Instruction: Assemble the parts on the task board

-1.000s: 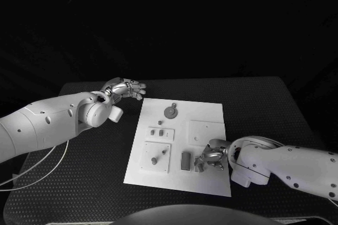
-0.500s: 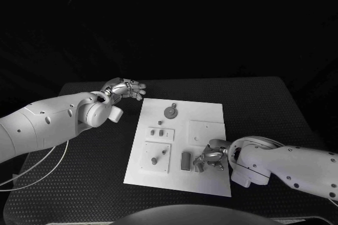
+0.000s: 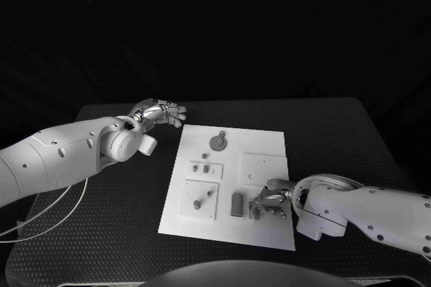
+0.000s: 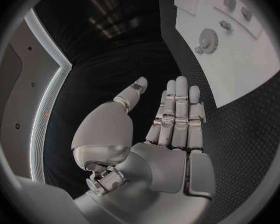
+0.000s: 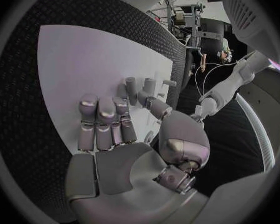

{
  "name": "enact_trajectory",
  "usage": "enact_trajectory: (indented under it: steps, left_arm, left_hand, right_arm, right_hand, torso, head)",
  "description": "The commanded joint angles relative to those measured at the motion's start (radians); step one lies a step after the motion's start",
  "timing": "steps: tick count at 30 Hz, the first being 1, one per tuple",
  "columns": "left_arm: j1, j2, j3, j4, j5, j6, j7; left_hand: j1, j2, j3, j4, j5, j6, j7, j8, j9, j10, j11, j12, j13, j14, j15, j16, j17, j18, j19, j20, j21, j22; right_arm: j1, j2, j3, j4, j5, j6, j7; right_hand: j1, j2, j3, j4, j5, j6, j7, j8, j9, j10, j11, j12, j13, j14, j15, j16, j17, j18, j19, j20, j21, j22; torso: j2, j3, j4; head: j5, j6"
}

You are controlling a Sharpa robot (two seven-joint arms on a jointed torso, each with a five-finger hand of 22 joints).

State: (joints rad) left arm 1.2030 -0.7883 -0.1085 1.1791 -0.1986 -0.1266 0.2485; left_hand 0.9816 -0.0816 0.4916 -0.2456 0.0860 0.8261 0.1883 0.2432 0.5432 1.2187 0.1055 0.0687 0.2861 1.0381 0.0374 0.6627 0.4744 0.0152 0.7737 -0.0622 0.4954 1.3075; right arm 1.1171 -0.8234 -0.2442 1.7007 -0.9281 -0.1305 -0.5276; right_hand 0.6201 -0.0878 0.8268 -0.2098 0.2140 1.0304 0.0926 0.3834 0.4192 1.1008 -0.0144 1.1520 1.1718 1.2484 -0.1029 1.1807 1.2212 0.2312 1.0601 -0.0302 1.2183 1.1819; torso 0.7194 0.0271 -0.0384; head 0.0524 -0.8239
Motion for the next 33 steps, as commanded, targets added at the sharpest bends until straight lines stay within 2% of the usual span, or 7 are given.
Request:
enact_trajectory:
  steps: [1,3,6,16,28,31,33]
  left_arm:
    - [0.001,0.000,0.001,0.002,-0.003,0.012,0.005]
    - [0.001,0.000,0.001,0.002,-0.003,0.013,0.005]
    - [0.001,0.001,0.001,0.002,-0.003,0.013,0.005]
    - [0.001,0.001,0.001,0.001,-0.003,0.014,0.005]
    - [0.001,0.004,0.001,0.002,-0.003,0.017,0.002]
    - [0.001,0.003,0.001,0.001,-0.003,0.016,0.001]
    - [0.001,0.002,0.001,0.001,-0.003,0.016,0.001]
  left_hand:
    - [-0.007,0.002,0.003,0.005,0.005,-0.005,-0.001,0.003,-0.001,-0.006,0.001,0.004,0.000,0.003,0.001,-0.006,0.001,0.002,0.006,0.002,-0.006,0.006]
    - [-0.007,0.002,0.003,0.005,0.005,-0.005,-0.001,0.003,-0.001,-0.006,0.001,0.004,0.000,0.003,0.001,-0.006,0.001,0.002,0.006,0.002,-0.006,0.006]
    - [-0.007,0.002,0.003,0.005,0.005,-0.005,-0.001,0.003,-0.002,-0.006,0.001,0.004,0.000,0.003,0.002,-0.006,0.002,0.002,0.006,0.002,-0.006,0.007]
    - [-0.008,0.002,0.003,0.006,0.005,-0.005,-0.001,0.003,-0.002,-0.006,0.001,0.004,0.000,0.003,0.002,-0.007,0.002,0.002,0.006,0.002,-0.006,0.007]
    - [-0.009,0.009,0.006,0.010,0.015,-0.005,0.000,0.004,-0.002,-0.007,0.001,0.004,0.000,0.003,0.002,-0.009,0.005,0.002,0.006,0.002,-0.009,0.009]
    - [-0.009,0.009,0.006,0.011,0.015,-0.006,0.000,0.004,-0.002,-0.007,0.001,0.004,0.000,0.003,0.002,-0.009,0.005,0.002,0.006,0.002,-0.009,0.009]
    - [-0.009,0.009,0.006,0.011,0.015,-0.006,0.000,0.004,-0.002,-0.007,0.001,0.004,0.000,0.003,0.002,-0.010,0.005,0.002,0.006,0.002,-0.009,0.010]
  right_arm:
    - [-0.004,0.000,-0.002,0.002,0.008,0.040,0.016]
    - [-0.004,0.000,-0.002,0.002,0.008,0.045,0.017]
    - [-0.004,-0.001,-0.002,0.002,0.009,0.044,0.017]
    - [-0.004,-0.001,-0.002,0.002,0.020,0.044,0.037]
    - [-0.004,0.000,-0.002,-0.003,0.057,0.044,0.057]
    - [-0.004,0.000,-0.002,-0.003,0.058,0.042,0.062]
    - [-0.004,-0.001,-0.002,-0.003,0.058,0.044,0.066]
  right_hand:
    - [-0.012,0.011,0.005,-0.006,0.009,0.009,-0.002,0.004,0.002,0.005,-0.003,0.005,0.002,0.003,-0.006,0.006,0.002,0.031,-0.001,0.001,0.005,-0.001]
    - [-0.014,0.026,0.020,-0.012,0.011,0.010,-0.002,0.005,0.001,0.007,-0.004,0.004,0.003,0.004,-0.006,0.006,0.001,0.031,-0.001,0.000,0.006,-0.003]
    - [-0.017,0.036,0.041,-0.030,0.064,0.009,-0.001,0.005,-0.002,0.007,-0.002,0.000,0.001,0.001,-0.005,0.002,-0.003,0.031,-0.001,0.001,0.007,-0.005]
    - [-0.028,0.045,0.042,-0.027,0.067,0.011,-0.001,0.006,-0.003,0.009,-0.002,-0.001,0.001,0.004,-0.005,0.003,-0.002,0.031,0.001,0.003,0.008,-0.007]
    - [-0.064,0.057,0.063,-0.016,0.029,0.011,-0.001,0.005,-0.007,0.010,-0.002,-0.005,0.003,0.003,-0.005,0.001,-0.004,0.031,-0.001,0.005,0.009,-0.012]
    - [-0.080,0.046,0.068,-0.011,0.010,0.011,-0.002,0.006,-0.008,0.011,-0.002,-0.005,0.004,0.004,-0.006,0.001,-0.004,0.031,0.000,0.005,0.010,-0.013]
    - [-0.097,0.022,0.059,-0.011,-0.044,0.011,-0.002,0.007,-0.009,0.013,-0.002,-0.004,0.005,0.005,-0.006,0.002,-0.003,0.031,0.002,0.004,0.012,-0.015]
  torso:
    - [0.000,0.0004,-0.0004]
    - [0.000,0.0006,-0.0012]
    - [0.000,0.0007,-0.0018]
    - [0.000,0.0000,-0.0001]
    - [0.000,-0.0010,-0.0008]
    - [0.000,-0.0009,-0.0007]
    - [0.000,-0.0005,-0.0003]
  head:
    - [0.001,-0.002]
    - [0.002,-0.002]
    - [0.002,-0.002]
    - [0.000,-0.001]
    - [0.002,0.000]
    - [0.002,0.000]
    - [0.002,0.000]
